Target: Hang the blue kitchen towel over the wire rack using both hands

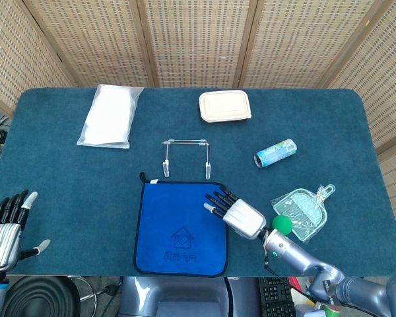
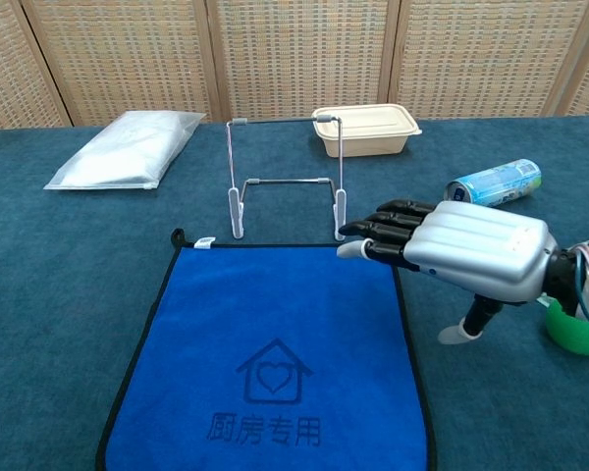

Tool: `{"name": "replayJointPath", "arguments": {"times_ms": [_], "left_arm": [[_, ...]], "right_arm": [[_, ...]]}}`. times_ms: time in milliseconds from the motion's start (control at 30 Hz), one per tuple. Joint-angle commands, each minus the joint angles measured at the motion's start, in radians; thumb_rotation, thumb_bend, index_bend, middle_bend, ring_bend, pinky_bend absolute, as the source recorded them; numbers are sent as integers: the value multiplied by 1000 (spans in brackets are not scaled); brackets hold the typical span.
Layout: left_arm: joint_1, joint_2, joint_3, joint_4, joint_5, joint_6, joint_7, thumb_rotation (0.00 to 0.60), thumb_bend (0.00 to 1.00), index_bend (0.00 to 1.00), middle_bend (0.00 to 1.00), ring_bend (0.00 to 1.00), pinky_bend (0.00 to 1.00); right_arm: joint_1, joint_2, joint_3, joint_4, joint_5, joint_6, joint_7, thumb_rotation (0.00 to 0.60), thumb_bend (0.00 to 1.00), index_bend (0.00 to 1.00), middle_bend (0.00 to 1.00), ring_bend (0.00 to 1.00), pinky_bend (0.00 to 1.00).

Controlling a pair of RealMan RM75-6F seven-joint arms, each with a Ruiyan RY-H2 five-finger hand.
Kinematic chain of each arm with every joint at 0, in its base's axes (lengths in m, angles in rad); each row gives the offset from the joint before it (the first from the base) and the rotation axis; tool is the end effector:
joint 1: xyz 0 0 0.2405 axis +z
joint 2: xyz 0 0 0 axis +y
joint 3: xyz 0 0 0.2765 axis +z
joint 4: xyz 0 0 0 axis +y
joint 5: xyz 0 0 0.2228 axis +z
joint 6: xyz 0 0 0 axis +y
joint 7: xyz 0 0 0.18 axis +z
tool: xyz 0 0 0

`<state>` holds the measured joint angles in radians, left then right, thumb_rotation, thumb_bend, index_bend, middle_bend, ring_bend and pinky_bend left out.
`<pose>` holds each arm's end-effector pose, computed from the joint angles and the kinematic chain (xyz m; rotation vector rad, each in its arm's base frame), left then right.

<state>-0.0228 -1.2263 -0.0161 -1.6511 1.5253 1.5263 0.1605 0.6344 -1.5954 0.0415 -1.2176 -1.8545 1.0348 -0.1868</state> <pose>-0.3232 0.1907 0.1160 -1.3787 -0.9175 -0.8656 -0.1759 -0.3297 -0.0717 2.2717 -0.3308 0.9626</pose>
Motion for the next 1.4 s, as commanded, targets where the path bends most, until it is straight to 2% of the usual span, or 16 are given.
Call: {"name": "replayJointPath", "arguments": {"times_ms": [33,800,1400], "left_arm": [[-1,1,0,0,0,-1,-1,600,0,0,0,0,0],[0,12,2,7,-3,2,-25,600,0,0,0,0,0],[-3,12,2,2,-11,-4,-23,600,0,0,0,0,0]], "right_arm": [[8,-9,-9,23,-1,7,-10,600,0,72,17,0,0],[37,-65,-56,108,32,5,-58,600,0,86,18,0,0],[64,-126,-47,118,85,14,-47,600,0,103,21,0,0]]}}
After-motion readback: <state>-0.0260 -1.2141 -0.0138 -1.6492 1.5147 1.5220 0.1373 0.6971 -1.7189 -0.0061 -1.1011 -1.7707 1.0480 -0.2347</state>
